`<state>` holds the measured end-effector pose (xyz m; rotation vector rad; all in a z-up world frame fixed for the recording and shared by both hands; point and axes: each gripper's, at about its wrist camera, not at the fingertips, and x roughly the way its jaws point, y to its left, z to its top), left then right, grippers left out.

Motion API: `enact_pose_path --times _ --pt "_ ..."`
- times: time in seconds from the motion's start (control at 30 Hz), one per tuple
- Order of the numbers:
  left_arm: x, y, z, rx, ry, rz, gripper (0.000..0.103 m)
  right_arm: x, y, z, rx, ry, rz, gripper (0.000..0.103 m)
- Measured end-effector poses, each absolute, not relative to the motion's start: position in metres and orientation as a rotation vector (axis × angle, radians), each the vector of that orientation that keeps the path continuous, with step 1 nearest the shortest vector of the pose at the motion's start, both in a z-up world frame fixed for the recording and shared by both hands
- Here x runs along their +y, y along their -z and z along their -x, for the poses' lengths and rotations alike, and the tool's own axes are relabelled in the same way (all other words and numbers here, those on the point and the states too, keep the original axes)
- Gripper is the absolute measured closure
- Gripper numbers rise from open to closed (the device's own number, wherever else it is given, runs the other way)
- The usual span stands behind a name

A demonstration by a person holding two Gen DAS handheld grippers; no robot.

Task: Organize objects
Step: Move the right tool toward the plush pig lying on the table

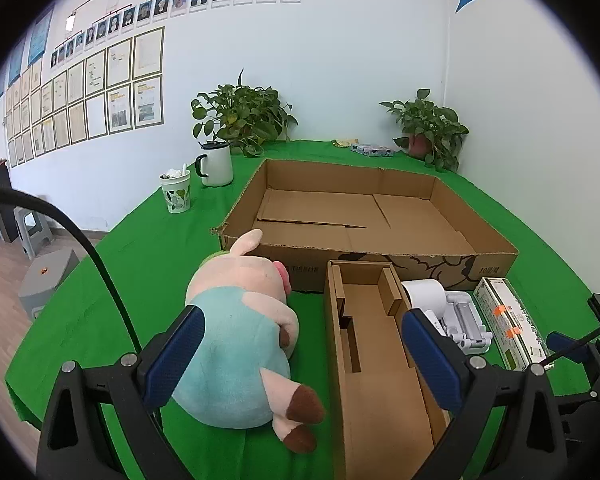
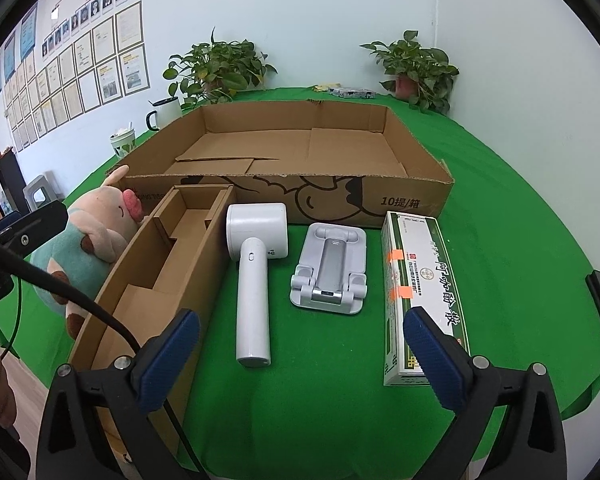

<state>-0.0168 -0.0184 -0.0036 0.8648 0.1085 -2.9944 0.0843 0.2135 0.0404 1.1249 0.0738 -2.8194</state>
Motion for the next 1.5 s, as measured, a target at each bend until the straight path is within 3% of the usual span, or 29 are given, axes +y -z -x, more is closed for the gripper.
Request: enact_pose_path --times 0.6,0.9,1.13,1.3,1.5 --pt "-0.021 0.004 0.015 0.125 3.026 -0.87 0.004 0.209 -0.039 -0.079 0.071 2.815 -1.146 0.001" --pt "-0.052 -0.01 -0.003 0.232 3.001 -0.8 0.004 0.189 -0.065 -0.091 0.183 2.807 -1.104 0.001" --pt "-0.112 -0.023 -0.035 0.331 2.855 -0.725 0.004 0.12 -0.097 -0.113 0.343 2.657 -0.977 0.001" --pt "-0.14 -0.025 -0.045 0.411 2.787 -0.734 0.004 0.078 -0.123 -0.138 0.32 2.454 -0.864 0.001" --pt "-0.121 -0.016 -0.015 0.345 2.872 -0.851 0.004 0.088 -0.112 -0.125 0.21 2.449 -0.953 0.001"
